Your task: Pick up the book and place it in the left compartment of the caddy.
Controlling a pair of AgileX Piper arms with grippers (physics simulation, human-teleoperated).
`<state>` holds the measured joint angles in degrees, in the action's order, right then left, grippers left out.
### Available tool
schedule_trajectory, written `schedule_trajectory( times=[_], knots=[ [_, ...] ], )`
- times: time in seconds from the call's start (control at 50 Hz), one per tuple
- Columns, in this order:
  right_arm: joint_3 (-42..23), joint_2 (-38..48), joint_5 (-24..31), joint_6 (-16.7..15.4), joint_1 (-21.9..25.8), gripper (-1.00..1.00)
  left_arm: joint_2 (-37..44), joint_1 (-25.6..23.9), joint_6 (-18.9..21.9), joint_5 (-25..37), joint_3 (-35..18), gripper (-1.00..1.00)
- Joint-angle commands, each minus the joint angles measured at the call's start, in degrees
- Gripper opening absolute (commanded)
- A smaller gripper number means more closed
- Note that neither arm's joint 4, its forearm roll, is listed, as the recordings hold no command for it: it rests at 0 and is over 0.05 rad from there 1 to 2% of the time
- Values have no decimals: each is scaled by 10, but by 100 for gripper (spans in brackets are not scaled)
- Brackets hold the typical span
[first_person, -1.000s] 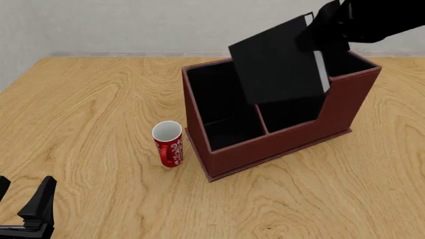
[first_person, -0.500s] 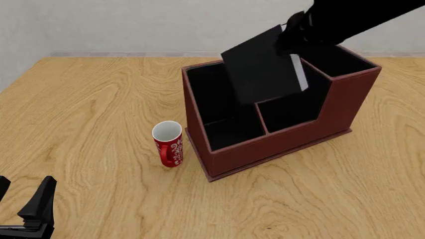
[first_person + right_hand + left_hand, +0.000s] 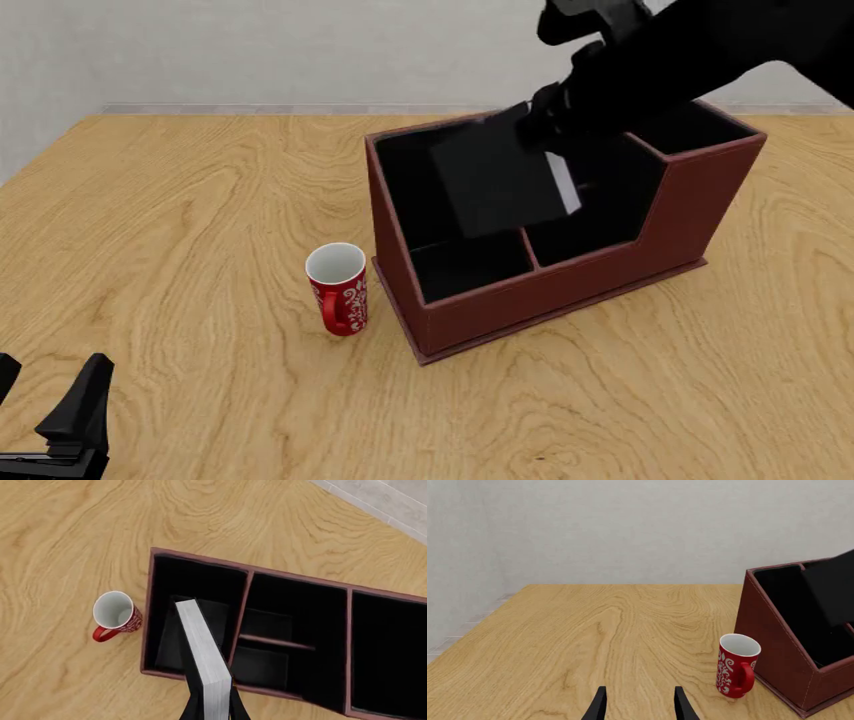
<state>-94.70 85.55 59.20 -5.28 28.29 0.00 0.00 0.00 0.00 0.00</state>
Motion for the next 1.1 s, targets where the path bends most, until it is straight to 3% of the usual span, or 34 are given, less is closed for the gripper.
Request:
schedule_trajectory(
  times=[0.02, 1.1],
  knots=[
    [18, 19, -36, 15, -2, -100, 0, 0, 0, 0, 0, 100],
    [79, 76, -125, 33, 17, -100, 0, 0, 0, 0, 0, 100]
  ],
)
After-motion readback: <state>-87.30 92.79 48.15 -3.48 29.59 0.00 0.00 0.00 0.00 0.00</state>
